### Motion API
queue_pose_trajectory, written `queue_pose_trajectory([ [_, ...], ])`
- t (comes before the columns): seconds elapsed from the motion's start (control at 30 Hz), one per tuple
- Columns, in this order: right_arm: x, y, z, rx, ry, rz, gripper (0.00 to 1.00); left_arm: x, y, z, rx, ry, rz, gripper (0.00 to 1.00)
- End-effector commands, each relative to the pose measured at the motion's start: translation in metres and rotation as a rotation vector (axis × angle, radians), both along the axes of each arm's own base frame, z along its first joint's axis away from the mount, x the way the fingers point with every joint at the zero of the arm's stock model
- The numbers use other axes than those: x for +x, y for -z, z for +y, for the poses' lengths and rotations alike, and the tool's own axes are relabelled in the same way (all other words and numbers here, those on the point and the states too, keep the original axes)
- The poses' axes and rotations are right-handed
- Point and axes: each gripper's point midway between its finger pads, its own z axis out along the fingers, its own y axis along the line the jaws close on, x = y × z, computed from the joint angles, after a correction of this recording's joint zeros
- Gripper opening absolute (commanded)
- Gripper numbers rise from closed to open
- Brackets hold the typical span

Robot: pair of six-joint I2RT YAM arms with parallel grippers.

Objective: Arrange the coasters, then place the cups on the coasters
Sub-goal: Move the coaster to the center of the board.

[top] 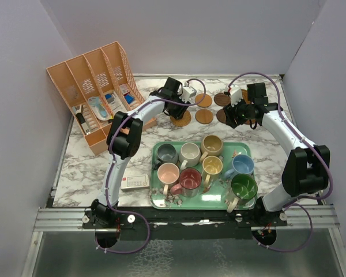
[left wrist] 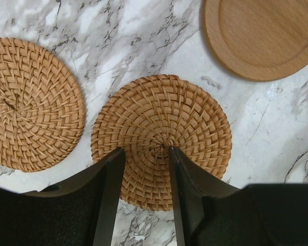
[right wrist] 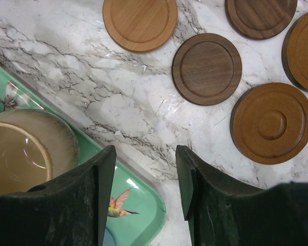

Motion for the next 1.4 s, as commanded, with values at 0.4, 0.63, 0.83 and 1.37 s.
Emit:
queue_pose_trajectory([
  [0.4, 0.003, 0.002, 0.001, 0.014, -0.01, -0.004, 0.52, -0.003, -0.062, -0.017, -0.13, 0.062, -0.036, 0.63],
  [0.63, 0.003, 0.0, 0.001, 0.014, -0.01, -0.01, 0.52, 0.019, -0.085, -0.003, -0.126, 0.006, -0.104, 0.64],
  [0.83, 0.003, -0.004, -0.001, 0.012, -0.004, -0.022, 0.52, 0.045, -0.083, 0.015, -0.151, -0.084, -0.103, 0.64],
  [1.37, -0.004, -0.017, -0.001, 0.043, -0.017, -0.05, 0.53, 0.094, -0.047, 0.033, -0.108, -0.175, -0.156, 0.72],
])
